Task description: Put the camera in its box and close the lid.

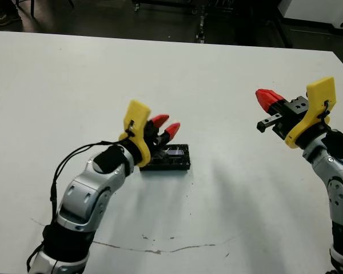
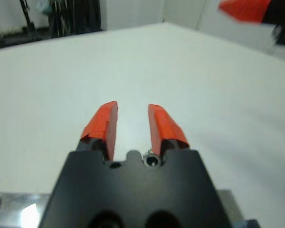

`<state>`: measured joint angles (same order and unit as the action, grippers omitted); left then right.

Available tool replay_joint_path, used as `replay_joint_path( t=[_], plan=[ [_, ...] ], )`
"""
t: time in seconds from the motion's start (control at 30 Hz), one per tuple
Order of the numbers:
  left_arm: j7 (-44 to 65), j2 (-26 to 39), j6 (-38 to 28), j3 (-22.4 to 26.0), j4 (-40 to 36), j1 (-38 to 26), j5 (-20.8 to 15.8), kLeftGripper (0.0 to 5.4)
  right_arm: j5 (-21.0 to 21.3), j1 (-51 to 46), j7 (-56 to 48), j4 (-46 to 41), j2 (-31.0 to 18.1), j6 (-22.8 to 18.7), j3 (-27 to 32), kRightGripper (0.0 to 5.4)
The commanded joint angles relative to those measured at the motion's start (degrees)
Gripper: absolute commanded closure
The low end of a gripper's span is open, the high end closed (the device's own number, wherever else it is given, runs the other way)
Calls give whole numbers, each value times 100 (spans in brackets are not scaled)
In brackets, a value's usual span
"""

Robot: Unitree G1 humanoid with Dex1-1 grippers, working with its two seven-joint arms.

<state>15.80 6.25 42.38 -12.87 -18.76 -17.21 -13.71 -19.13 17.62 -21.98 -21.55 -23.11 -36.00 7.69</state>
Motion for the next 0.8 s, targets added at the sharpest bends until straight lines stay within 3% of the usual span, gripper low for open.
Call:
replay_joint_path(
  t=[0.03,0.2,0.53,0.8],
  plan=[
    [-87,100,328,-149,109,146,156,465,-23,-53,40,6,-49,-73,43,540],
    [-76,157,594,-168,183,262,204,539,3,-52,9,34,-93,-17,30,540],
    [-138,162,1099,-192,558,534,233,539,-32,-20,29,24,-78,-59,48,540],
    [-247,179,1018,-225,708,755,307,539,-55,-22,14,25,-78,-72,59,540]
  ],
)
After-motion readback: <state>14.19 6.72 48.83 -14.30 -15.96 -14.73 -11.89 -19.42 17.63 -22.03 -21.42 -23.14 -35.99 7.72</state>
